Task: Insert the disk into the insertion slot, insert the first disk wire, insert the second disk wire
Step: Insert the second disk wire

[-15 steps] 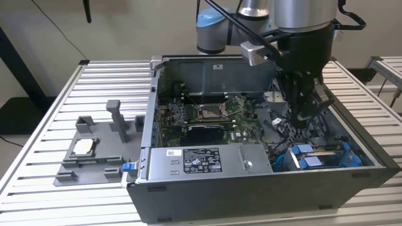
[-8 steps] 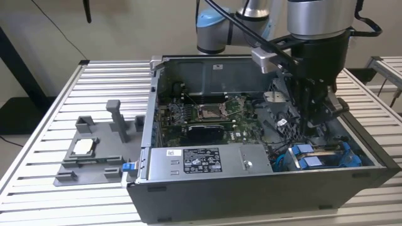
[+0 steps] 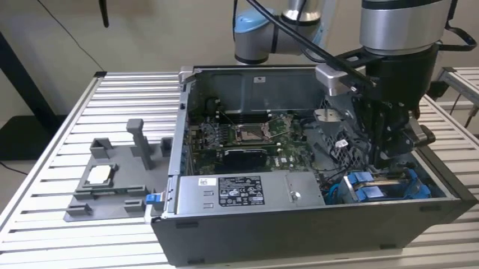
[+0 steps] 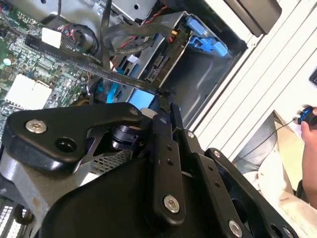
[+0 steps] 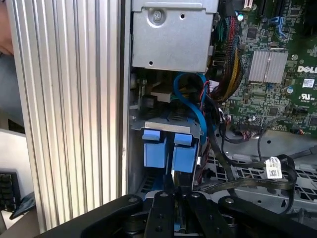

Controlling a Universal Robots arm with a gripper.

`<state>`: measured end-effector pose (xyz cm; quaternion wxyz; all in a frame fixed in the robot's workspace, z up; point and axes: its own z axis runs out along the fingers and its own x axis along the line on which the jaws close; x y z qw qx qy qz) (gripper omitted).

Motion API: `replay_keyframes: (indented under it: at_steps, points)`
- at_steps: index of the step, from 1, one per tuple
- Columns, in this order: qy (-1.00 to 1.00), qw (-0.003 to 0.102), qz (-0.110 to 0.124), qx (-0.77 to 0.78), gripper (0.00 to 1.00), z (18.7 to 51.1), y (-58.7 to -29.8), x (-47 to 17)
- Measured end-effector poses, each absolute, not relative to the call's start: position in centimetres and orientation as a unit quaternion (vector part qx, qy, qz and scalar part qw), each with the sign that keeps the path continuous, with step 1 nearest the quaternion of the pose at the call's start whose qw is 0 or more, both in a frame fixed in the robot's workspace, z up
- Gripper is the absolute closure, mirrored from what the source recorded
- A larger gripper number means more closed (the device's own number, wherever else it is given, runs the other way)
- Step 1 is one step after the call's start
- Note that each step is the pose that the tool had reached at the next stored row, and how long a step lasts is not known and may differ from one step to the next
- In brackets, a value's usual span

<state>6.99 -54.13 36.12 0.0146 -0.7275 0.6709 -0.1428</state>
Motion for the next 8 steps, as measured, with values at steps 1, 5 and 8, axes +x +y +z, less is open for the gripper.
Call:
replay_keyframes:
  at_steps: [1, 5, 8]
  points:
    - [0.671, 0.015, -0.143, -0.728, 0.84, 36.12, -54.14, 6.99]
    - [0.671, 0.018, -0.141, -0.727, 0.84, 36.07, -54.16, 7.01]
    - [0.675, 0.036, -0.128, -0.725, 0.84, 36.04, -54.16, 7.04]
